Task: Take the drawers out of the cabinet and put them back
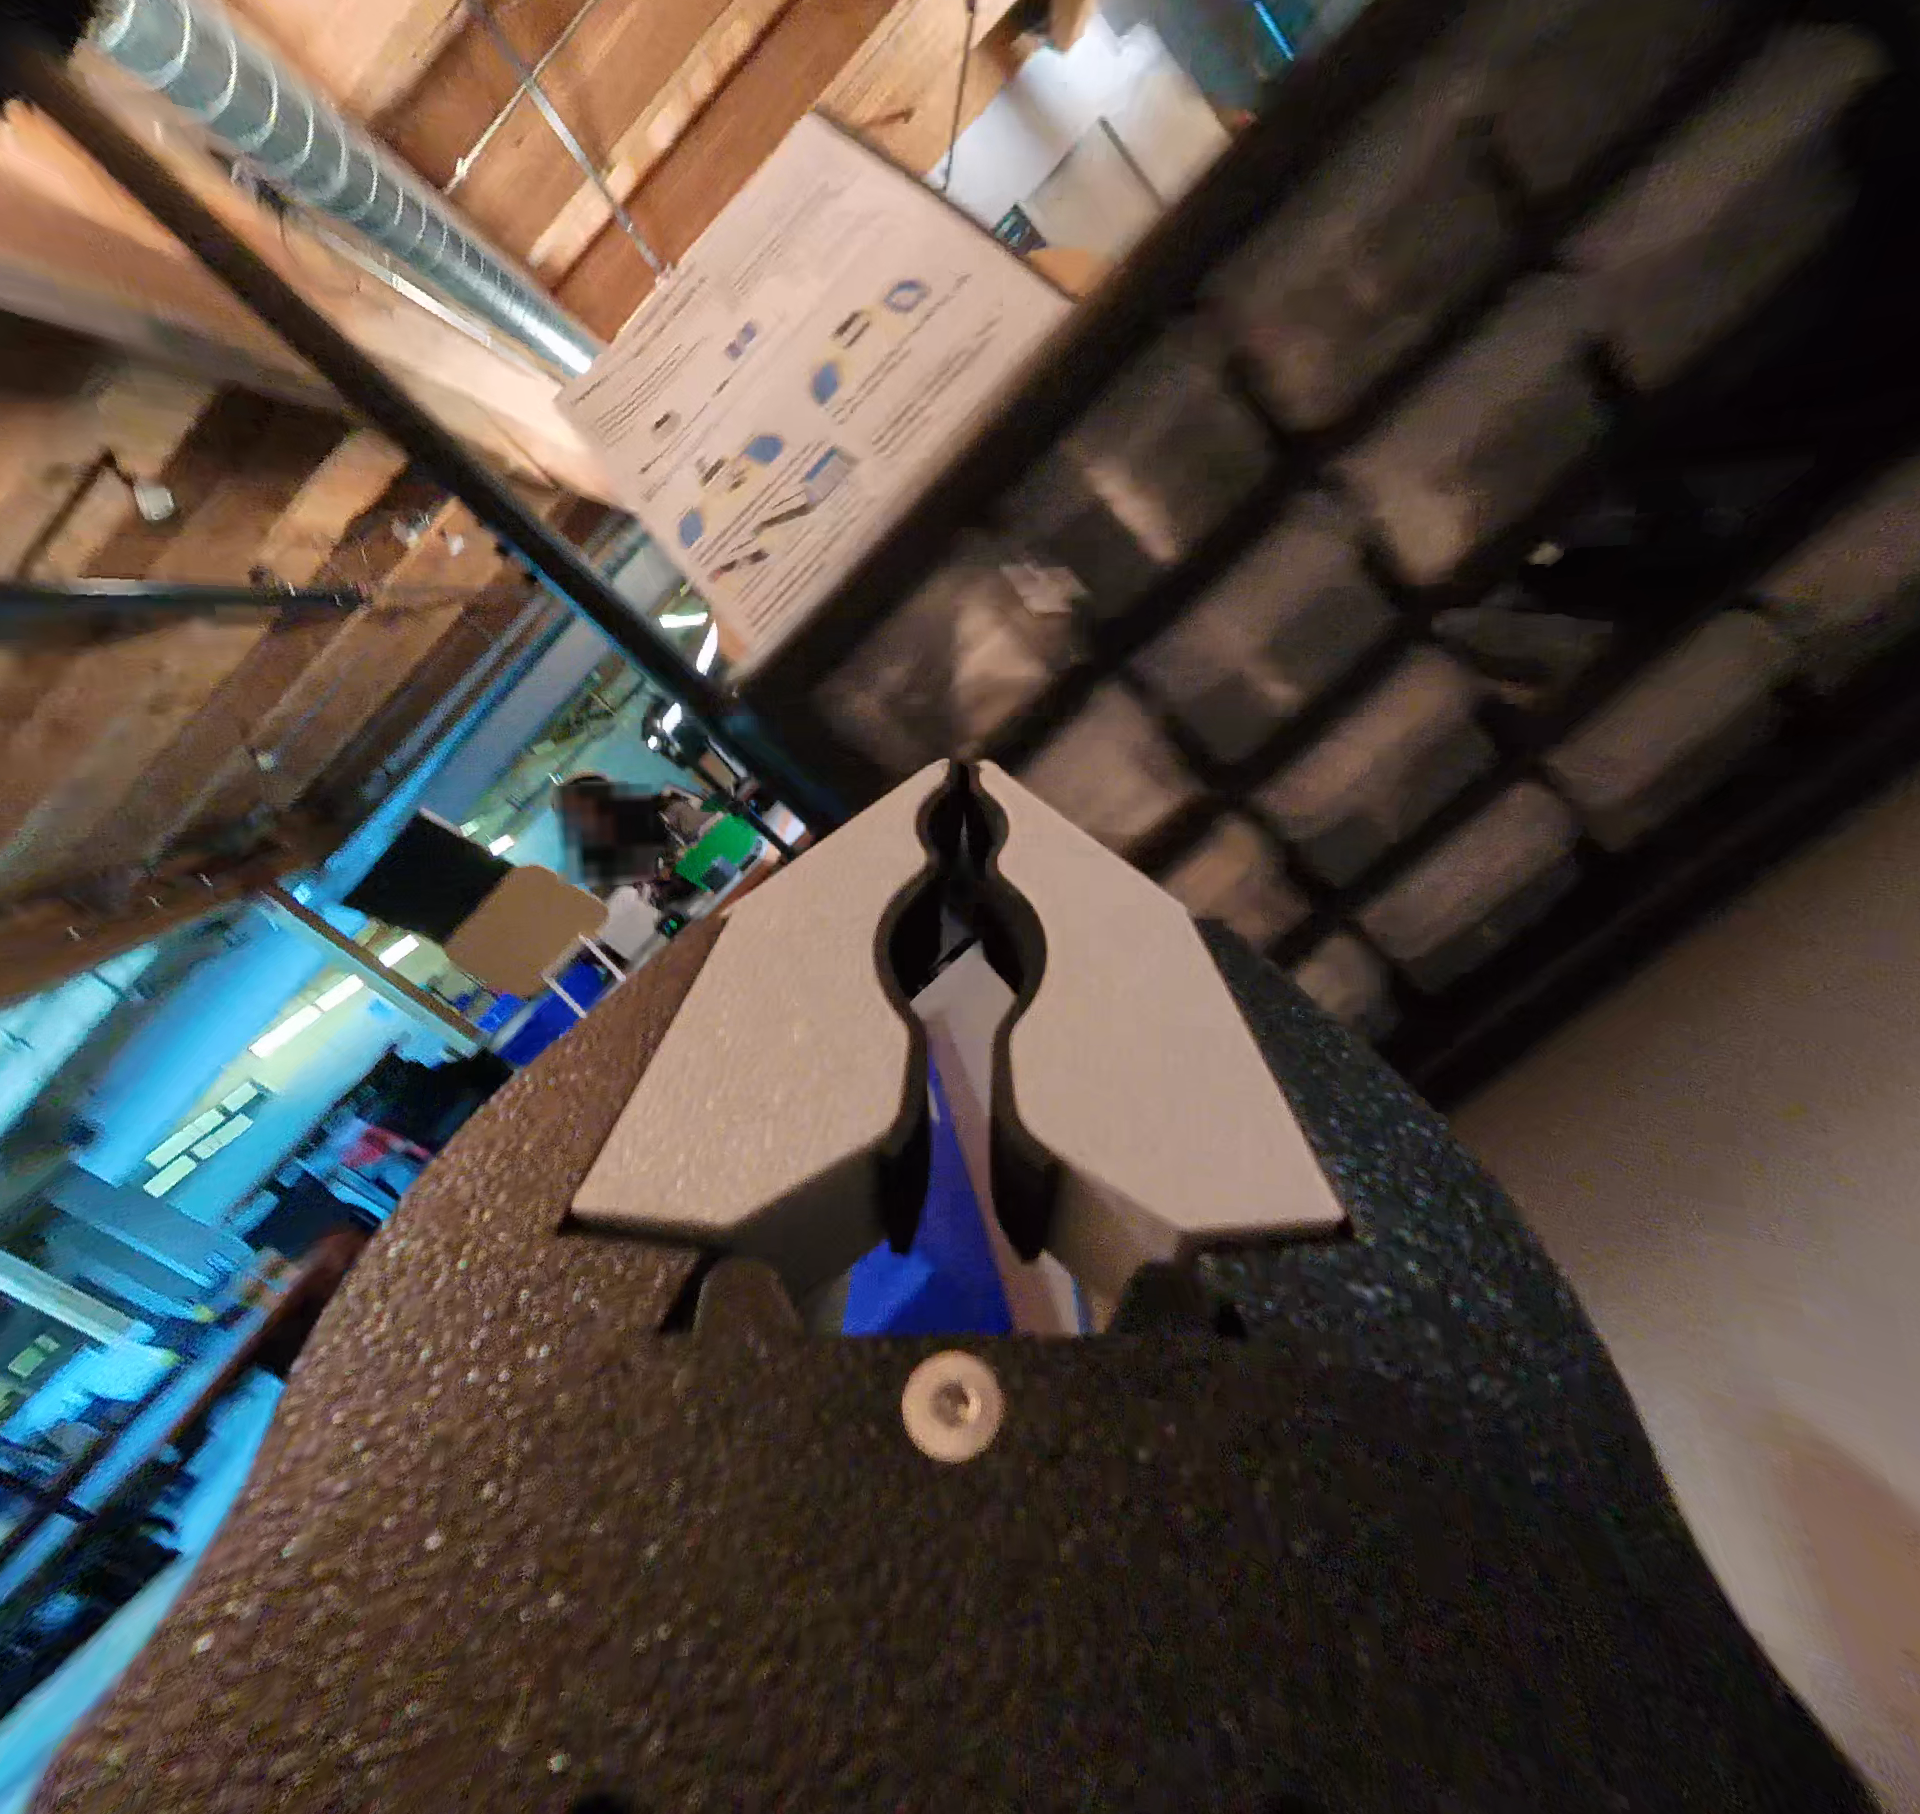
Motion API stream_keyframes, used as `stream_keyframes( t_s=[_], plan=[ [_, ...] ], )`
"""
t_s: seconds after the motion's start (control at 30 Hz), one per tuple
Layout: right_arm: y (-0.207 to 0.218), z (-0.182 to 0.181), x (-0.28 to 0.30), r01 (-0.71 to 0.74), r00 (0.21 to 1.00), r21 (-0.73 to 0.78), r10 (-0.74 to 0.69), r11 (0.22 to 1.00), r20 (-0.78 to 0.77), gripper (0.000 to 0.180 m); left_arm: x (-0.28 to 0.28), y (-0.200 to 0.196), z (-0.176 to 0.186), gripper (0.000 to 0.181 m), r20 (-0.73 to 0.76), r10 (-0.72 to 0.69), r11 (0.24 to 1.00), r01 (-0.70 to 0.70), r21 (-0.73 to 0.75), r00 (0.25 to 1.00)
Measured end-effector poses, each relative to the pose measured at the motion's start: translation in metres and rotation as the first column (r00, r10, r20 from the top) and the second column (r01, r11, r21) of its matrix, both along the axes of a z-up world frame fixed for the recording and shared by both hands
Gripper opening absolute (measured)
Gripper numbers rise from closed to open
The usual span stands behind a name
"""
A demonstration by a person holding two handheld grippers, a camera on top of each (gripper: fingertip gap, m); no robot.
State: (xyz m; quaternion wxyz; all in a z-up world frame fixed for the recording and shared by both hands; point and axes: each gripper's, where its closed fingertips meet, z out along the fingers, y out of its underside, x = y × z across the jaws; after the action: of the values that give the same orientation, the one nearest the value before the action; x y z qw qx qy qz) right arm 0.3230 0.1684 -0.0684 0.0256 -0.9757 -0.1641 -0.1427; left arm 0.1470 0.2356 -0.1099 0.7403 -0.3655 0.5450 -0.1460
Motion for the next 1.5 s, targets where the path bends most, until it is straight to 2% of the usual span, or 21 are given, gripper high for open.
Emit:
stream_keyframes(
  t_s=[0.1,0.17,0.23,0.27,0.33,0.4,0.47,0.53,0.57,0.6,0.7,0.77,0.83,0.93,1.07,1.17,1.23,1.27,1.33,1.5],
  plan=[
    [0.000,0.000,0.000,-0.013,1.000,0.003,0.013,1.000,0.007,0.000,-0.018,0.057,0.026,0.000,-0.006,-0.024,0.993,0.023,-0.115,1.000],
    [0.000,0.000,0.000,-0.027,1.000,0.004,0.027,1.000,0.007,0.000,-0.021,0.103,0.025,0.000,-0.136,-0.038,0.987,0.015,-0.162,0.990],
    [0.000,0.000,0.000,-0.039,0.999,0.003,0.039,0.999,-0.005,0.000,-0.022,0.149,0.013,0.016,-0.314,-0.050,0.975,-0.022,-0.222,0.948],
    [0.000,0.000,0.000,-0.042,0.999,0.004,0.042,0.999,-0.014,0.000,-0.023,0.169,0.006,0.010,-0.395,-0.070,0.968,-0.034,-0.249,0.916],
    [0.000,0.000,0.000,-0.054,0.998,0.011,0.054,0.998,-0.029,0.000,-0.027,0.199,-0.012,0.011,-0.556,-0.131,0.954,-0.047,-0.295,0.821],
    [0.000,0.000,0.000,-0.062,0.997,0.023,0.062,0.998,-0.035,0.000,-0.035,0.231,-0.030,0.012,-0.709,-0.122,0.959,-0.103,-0.265,0.694],
    [0.001,0.000,0.000,-0.083,0.996,0.029,0.084,0.996,-0.040,0.000,-0.040,0.261,-0.041,0.014,-0.801,-0.058,0.971,-0.152,-0.184,0.596],
    [0.001,0.000,-0.001,-0.096,0.993,0.040,0.099,0.995,-0.061,0.000,-0.045,0.276,-0.057,0.015,-0.878,-0.070,0.969,-0.176,-0.173,0.474],
    [0.001,0.000,-0.001,-0.098,0.992,0.048,0.102,0.994,-0.080,0.000,-0.047,0.281,-0.067,0.021,-0.908,-0.092,0.963,-0.195,-0.186,0.409],
    [0.001,0.000,-0.001,-0.100,0.989,0.058,0.106,0.993,-0.101,0.000,-0.047,0.288,-0.074,0.031,-0.925,-0.098,0.960,-0.211,-0.186,0.368],
    [0.001,0.001,-0.001,-0.106,0.981,0.091,0.119,0.990,-0.153,0.000,-0.041,0.315,-0.093,0.037,-0.952,-0.076,0.959,-0.238,-0.151,0.298],
    [0.001,0.001,-0.001,-0.120,0.978,0.109,0.136,0.987,-0.160,0.000,-0.037,0.326,-0.105,0.021,-0.963,-0.093,0.957,-0.243,-0.157,0.255],
    [0.001,0.001,-0.001,-0.128,0.978,0.116,0.144,0.985,-0.151,0.000,-0.029,0.335,-0.114,0.005,-0.966,-0.093,0.959,-0.237,-0.152,0.242],
    [0.001,0.001,-0.002,-0.145,0.979,0.100,0.157,0.984,-0.128,0.000,-0.020,0.347,-0.122,0.006,-0.974,-0.075,0.966,-0.227,-0.125,0.216],
    [0.001,0.000,-0.002,-0.151,0.978,0.065,0.159,0.986,-0.135,0.000,-0.021,0.355,-0.136,0.012,-0.990,-0.065,0.969,-0.229,-0.092,0.124],
    [0.001,0.000,-0.002,-0.155,0.976,0.057,0.162,0.986,-0.148,0.000,-0.024,0.358,-0.148,0.028,-0.994,-0.056,0.965,-0.251,-0.077,0.089],
    [0.001,0.000,-0.002,-0.156,0.974,0.061,0.164,0.986,-0.154,0.000,-0.027,0.359,-0.155,0.023,-0.997,-0.046,0.965,-0.257,-0.062,0.069],
    [0.001,0.000,-0.002,-0.155,0.974,0.064,0.163,0.986,-0.157,0.000,-0.026,0.361,-0.157,0.010,-0.997,-0.032,0.967,-0.250,-0.050,0.075],
    [0.001,0.000,-0.002,-0.152,0.973,0.068,0.161,0.986,-0.162,0.000,-0.028,0.361,-0.161,0.001,-0.997,-0.033,0.966,-0.256,-0.048,0.064],
    [0.000,0.000,-0.002,-0.145,0.973,0.069,0.155,0.987,-0.172,0.000,-0.039,0.344,-0.161,0.000,-0.996,-0.091,0.946,-0.309,-0.094,0.025]
  ],
)
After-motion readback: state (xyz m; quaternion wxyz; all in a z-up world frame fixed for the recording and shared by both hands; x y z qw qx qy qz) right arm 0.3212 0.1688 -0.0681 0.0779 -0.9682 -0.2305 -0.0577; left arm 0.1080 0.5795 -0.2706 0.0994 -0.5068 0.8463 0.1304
